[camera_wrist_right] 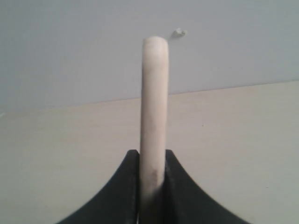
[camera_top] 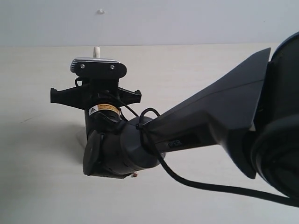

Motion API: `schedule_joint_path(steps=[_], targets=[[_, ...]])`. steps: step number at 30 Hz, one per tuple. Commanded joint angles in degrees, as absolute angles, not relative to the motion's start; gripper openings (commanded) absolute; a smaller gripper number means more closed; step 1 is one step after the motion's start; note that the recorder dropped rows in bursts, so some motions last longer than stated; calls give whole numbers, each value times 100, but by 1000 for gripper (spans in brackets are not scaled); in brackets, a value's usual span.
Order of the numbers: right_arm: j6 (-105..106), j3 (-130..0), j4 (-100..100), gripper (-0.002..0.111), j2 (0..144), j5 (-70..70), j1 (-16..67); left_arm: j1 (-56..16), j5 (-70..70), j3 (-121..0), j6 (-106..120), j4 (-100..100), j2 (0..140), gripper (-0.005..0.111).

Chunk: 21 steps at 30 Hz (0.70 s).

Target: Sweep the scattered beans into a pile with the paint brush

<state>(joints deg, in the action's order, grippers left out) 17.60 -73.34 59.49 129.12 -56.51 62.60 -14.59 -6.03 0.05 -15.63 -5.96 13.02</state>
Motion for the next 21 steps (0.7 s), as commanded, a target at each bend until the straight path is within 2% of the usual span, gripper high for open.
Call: schedule_joint_path(steps=[1, 13, 16, 21], targets=[[2645, -7359, 6562, 0, 12820, -5722, 6262, -1495, -597, 0, -1601, -577, 1265, 0], [3568, -7359, 7213, 0, 12371, -6228, 6406, -1495, -597, 0, -1601, -577, 1265, 0], [3084, -7359, 6515, 0, 12228, -6302, 6666, -1495, -597, 0, -1601, -577, 1265, 0], [2039, -7399, 6092, 0, 12546, -6486, 6547, -1495, -597, 0, -1601, -577, 1265, 0]])
